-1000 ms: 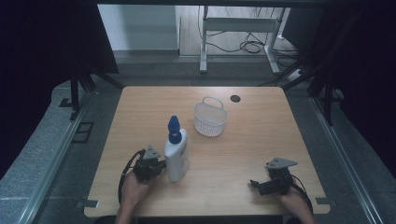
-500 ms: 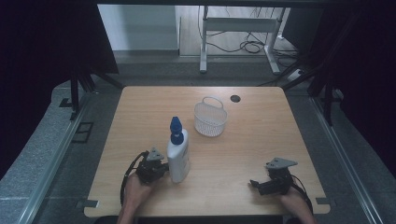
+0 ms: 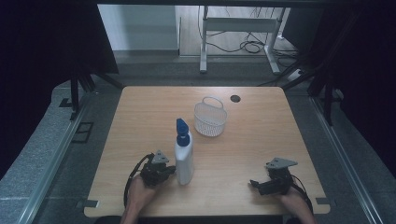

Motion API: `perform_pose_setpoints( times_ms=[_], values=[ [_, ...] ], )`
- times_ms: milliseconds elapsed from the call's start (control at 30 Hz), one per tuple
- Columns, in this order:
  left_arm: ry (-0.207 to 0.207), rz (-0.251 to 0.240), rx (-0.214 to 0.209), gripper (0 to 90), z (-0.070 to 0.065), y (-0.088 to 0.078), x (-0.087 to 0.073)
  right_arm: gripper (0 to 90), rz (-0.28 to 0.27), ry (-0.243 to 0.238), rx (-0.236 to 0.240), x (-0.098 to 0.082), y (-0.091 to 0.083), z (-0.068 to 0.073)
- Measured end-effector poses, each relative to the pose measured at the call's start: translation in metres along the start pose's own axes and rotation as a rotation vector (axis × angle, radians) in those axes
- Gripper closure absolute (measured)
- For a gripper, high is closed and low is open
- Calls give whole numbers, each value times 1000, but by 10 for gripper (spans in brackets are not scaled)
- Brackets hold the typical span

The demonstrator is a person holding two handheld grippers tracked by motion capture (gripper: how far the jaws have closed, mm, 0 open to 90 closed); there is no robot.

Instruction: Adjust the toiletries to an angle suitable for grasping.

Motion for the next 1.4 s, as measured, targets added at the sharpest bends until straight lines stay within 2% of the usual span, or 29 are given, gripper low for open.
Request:
perform_pose_setpoints(
  times_ms=[567, 867, 1400],
  values=[
    [37, 8, -32, 892, -21, -1, 1, 0, 0, 1, 0, 0, 0, 0],
    [74, 12, -58, 892, -34, 0, 2, 0, 0, 0, 0, 0, 0, 0],
    [118, 7, -76, 892, -47, 9, 11, 0, 1, 0, 0, 0, 0, 0]
  ],
)
Point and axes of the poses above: each handheld gripper's, and its own axes: y roughly forward along the jaws, x roughly out of its top, z roughly to its left, the point moved 4 cm from there along y, roughly forward along the jaws, and after that the axes turned 11 degrees about z, right-handed, at the moved point
